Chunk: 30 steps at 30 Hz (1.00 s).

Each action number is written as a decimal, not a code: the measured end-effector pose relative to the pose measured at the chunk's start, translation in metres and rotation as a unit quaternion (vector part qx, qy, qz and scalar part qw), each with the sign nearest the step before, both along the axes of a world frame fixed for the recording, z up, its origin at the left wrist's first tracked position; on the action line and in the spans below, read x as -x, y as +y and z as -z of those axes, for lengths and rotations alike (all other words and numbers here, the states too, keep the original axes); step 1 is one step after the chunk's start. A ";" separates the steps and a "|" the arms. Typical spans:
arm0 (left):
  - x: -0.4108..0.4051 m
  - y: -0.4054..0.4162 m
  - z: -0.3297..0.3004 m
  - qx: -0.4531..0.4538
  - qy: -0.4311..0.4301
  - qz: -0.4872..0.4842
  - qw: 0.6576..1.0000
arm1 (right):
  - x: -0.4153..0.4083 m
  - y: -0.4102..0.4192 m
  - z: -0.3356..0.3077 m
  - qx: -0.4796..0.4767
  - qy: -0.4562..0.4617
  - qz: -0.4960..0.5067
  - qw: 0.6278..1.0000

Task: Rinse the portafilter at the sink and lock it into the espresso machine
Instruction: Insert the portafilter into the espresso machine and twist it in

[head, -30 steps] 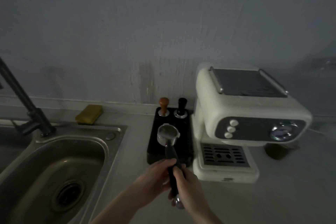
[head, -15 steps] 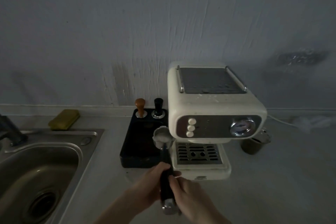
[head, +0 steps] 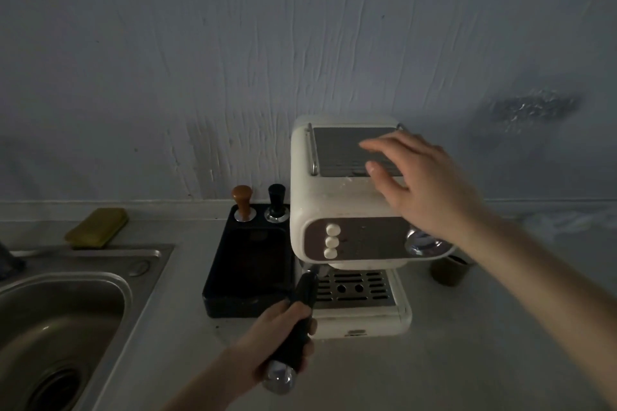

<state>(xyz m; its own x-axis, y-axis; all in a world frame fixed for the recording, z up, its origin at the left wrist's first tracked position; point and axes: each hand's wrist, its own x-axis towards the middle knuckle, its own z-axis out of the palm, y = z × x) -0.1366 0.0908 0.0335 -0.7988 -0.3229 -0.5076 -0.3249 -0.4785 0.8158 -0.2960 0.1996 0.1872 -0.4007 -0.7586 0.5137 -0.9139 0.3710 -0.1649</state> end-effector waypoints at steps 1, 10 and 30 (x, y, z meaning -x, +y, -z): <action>0.000 0.000 -0.003 0.005 0.001 0.010 1.000 | 0.009 -0.003 0.002 -0.044 -0.002 0.009 0.999; 0.005 -0.005 -0.008 -0.042 0.005 0.012 0.999 | 0.014 -0.006 0.009 -0.079 -0.068 0.039 0.994; 0.026 -0.005 -0.019 -0.018 0.030 0.039 0.999 | 0.010 -0.008 0.010 -0.089 -0.052 0.076 0.992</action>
